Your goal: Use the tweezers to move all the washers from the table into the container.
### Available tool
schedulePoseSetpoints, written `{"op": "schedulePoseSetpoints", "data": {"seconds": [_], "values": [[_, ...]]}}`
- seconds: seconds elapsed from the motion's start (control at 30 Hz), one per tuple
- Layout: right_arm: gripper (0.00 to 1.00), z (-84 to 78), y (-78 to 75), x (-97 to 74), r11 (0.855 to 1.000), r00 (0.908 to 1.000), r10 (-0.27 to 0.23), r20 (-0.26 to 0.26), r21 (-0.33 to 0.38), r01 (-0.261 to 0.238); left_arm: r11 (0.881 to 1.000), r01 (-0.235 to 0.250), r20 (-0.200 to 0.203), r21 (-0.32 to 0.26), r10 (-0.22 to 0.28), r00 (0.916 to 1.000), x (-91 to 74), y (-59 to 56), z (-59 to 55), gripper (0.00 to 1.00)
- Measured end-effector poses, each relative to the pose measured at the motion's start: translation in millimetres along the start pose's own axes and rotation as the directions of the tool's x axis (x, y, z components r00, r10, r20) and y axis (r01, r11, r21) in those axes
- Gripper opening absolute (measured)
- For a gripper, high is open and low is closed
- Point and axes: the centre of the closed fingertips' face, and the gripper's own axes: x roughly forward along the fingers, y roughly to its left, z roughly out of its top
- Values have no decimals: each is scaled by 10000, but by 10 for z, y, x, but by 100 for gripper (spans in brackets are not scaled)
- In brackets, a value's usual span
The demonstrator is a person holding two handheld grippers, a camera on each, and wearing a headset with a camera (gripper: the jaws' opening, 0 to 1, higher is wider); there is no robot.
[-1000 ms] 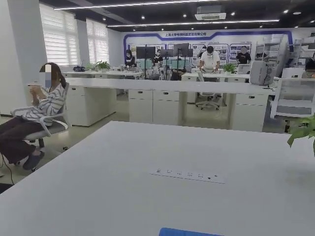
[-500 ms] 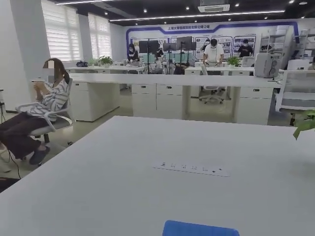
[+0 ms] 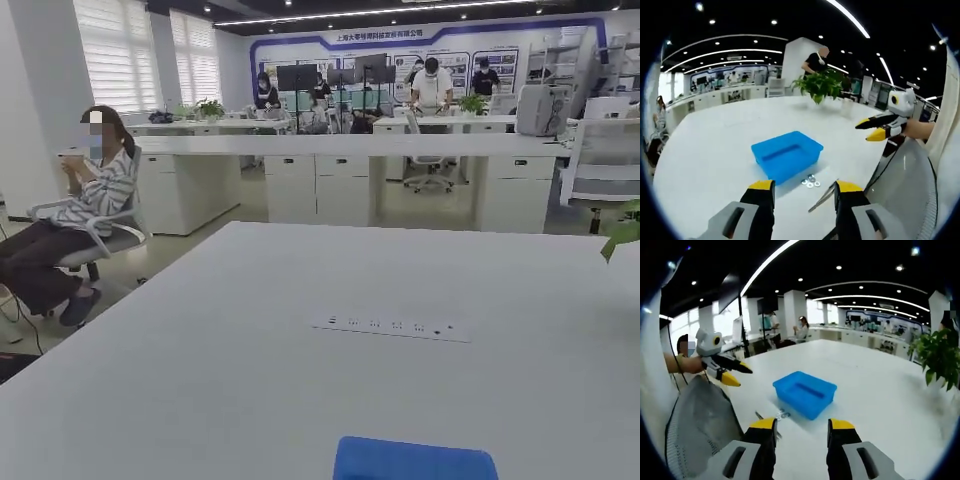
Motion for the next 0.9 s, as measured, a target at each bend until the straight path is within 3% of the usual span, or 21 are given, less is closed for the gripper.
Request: {"op": "schedulePoseSetpoints", "data": {"seconds": [0.1,0.2,0.27,0.4,0.43,0.5,0.53,0.6,0.63,0.73,0.9], "values": [[25,-3,192,190,9952,9966,702,-440,-648,-730,9968,737,-782,324,-710,9944,107,-32,-75,38],[21,-62,378,337,9836,9848,1496,-877,-879,-1572,9907,1299,-1597,412,-1218,9796,189,-53,-193,28],[19,-105,474,391,9754,9762,1850,-1132,-999,-1964,9856,1640,-1945,419,-1530,9689,231,-80,-254,27],[17,-185,575,437,9659,9649,2160,-1493,-1122,-2335,9649,2359,-3025,1151,-1921,9336,325,-112,-450,21],[16,-198,592,444,9645,9631,2221,-1522,-1102,-2399,9544,2628,-3384,1416,-2028,9189,349,-119,-526,19],[15,-235,639,446,9610,9564,2433,-1618,-933,-2602,9436,2845,-3829,1694,-2030,9012,382,-107,-616,19],[15,-258,658,449,9602,9543,2478,-1673,-891,-2649,9339,3054,-4204,1858,-2054,8838,402,-102,-685,19],[14,-287,676,446,9598,9523,2497,-1754,-857,-2674,9201,3217,-4460,2233,-1970,8731,450,-86,-731,18],[14,-306,684,445,9600,9512,2512,-1795,-791,-2685,9199,3240,-4498,2210,-1986,8708,470,-91,-739,17],[15,-352,692,443,9627,9509,2484,-1844,-619,-2635,9059,3503,-4802,2380,-2037,8532,528,-104,-775,16],[13,-422,637,445,9625,9492,2194,-2257,-1090,-2484,8715,3866,-5391,3018,-1785,8231,583,-110,-853,9]]}}
